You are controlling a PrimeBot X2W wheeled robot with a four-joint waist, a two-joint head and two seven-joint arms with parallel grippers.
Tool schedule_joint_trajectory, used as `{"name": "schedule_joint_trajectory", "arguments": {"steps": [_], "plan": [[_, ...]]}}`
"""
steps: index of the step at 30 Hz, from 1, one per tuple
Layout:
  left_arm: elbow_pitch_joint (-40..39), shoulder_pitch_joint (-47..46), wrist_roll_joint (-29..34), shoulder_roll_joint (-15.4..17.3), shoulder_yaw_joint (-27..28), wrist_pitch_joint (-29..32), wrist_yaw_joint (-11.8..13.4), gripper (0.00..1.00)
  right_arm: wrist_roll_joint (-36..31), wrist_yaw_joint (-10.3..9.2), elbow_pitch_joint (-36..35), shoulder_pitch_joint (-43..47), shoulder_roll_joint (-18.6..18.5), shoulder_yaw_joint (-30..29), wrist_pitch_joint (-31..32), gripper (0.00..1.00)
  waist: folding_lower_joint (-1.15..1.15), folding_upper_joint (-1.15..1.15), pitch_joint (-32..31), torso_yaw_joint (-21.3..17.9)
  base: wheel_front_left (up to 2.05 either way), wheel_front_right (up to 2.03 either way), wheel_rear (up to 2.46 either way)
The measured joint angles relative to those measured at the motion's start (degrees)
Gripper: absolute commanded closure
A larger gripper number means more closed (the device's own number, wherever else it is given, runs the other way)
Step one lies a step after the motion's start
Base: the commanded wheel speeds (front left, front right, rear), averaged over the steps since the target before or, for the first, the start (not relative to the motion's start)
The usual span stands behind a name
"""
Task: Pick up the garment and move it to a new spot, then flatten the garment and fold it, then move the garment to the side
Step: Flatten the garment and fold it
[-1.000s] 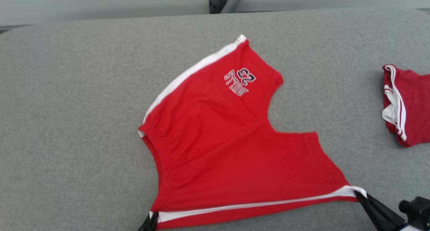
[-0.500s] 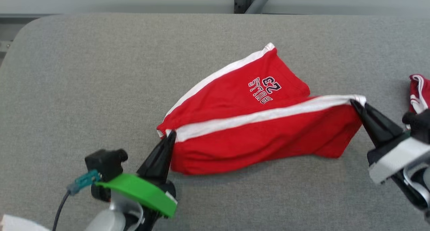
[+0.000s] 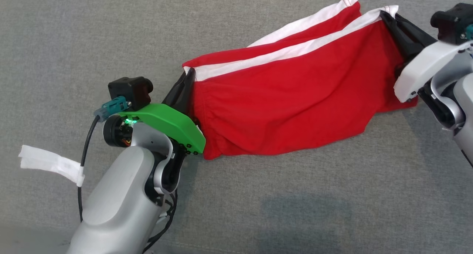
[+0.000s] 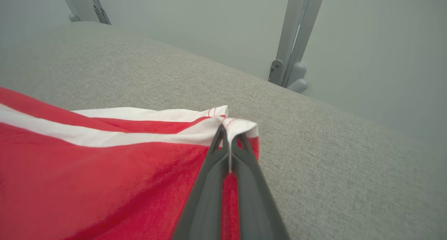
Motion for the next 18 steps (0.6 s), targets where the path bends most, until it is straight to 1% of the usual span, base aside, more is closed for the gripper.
{"name": "schedule_joint_trajectory", "arguments": {"steps": [4, 9, 12, 17, 18], "plan": [[3.38, -0.82, 0.63, -0.91, 0.3, -2.55, -0.04, 1.0, 1.36, 0.01, 4.58, -5.24, 1.05, 5.1, -0.82, 1.0, 0.0, 0.0, 2.01, 2.04, 0.0, 0.0, 0.0], [3.49, -1.68, 1.01, -1.7, 1.16, -5.3, -0.03, 1.0, 3.85, 0.0, 8.08, -10.54, 0.14, 9.39, -1.76, 1.0, 0.0, 0.0, 3.39, 3.71, 0.0, 0.0, 0.0], [3.53, -1.78, 1.0, -2.0, 0.99, -5.32, -0.13, 1.0, 5.01, 0.0, 9.5, -12.76, -0.55, 11.77, -2.16, 1.0, 0.0, 0.0, 3.77, 4.23, 0.0, 0.0, 0.0], [4.98, -1.81, 0.96, -2.22, 0.22, -5.14, -0.47, 1.0, 7.27, 0.0, 11.73, -15.07, -0.31, 16.34, -1.02, 1.0, 0.0, 0.0, 4.13, 4.02, 0.0, 0.0, 0.0], [5.13, -1.82, 0.96, -2.23, 0.07, -5.0, -0.47, 1.0, 7.64, 0.0, 12.06, -15.58, -0.14, 16.93, -1.01, 0.81, 0.0, 0.0, 4.24, 3.9, 0.0, 0.0, 0.0]]}}
